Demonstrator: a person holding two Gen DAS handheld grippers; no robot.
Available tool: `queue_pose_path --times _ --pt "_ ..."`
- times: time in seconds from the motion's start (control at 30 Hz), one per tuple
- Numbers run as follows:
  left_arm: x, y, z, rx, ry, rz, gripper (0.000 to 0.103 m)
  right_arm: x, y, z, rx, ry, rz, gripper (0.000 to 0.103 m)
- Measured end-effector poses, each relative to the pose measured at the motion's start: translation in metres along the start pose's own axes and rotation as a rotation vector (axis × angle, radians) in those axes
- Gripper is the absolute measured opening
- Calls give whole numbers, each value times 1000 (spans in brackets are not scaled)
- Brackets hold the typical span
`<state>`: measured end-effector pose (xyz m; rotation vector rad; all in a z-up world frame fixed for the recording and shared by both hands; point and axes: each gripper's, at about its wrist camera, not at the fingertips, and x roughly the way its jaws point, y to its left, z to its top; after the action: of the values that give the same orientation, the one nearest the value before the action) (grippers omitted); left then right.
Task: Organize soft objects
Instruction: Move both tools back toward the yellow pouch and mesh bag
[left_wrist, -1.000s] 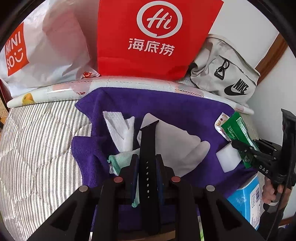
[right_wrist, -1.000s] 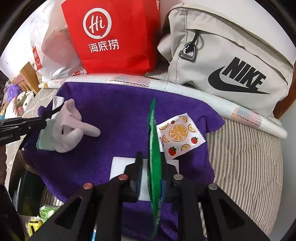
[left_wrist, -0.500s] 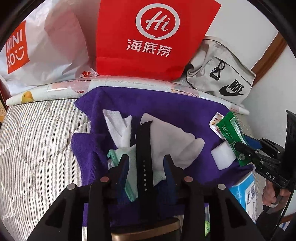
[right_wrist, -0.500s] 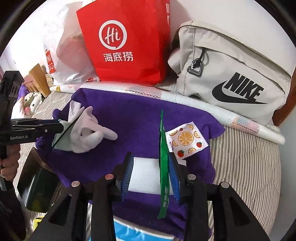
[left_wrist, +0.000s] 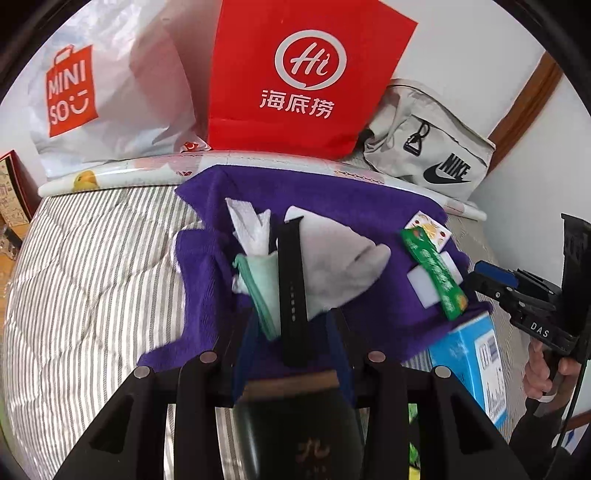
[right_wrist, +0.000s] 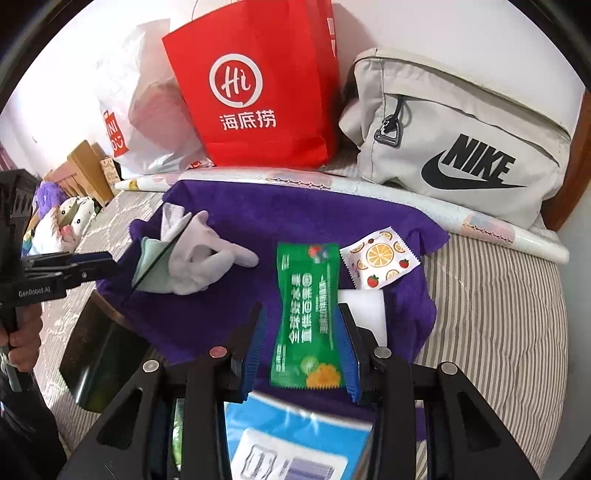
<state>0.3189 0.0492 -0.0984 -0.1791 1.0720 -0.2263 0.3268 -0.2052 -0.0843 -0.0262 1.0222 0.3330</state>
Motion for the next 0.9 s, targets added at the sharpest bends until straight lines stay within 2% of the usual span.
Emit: queue_pose_path --times 0.2,0.43,0.63,0.7,0.73,0.77,0.9 --pt "-25 -4 -24 6 -22 -17 37 -22 19 -17 -19 -13 11 38" --pt "-59 -18 -64 59 -56 -36 37 -51 51 -45 -55 -31 32 38" --pt "-74 -29 -103 97 -46 -41 37 -68 68 -72 -79 -40 26 38" --pt "-76 -31 -114 106 -45 -47 43 -72 69 -79 -77 -42 22 38" --pt "-76 -32 -122 113 -44 -59 51 -74 70 -83 -72 -42 22 38" --pt "-75 -33 -129 120 -42 -73 53 -77 70 -87 -67 -42 21 38" --pt "-70 -36 -155 128 -19 -136 53 -85 70 -101 -53 -41 8 39"
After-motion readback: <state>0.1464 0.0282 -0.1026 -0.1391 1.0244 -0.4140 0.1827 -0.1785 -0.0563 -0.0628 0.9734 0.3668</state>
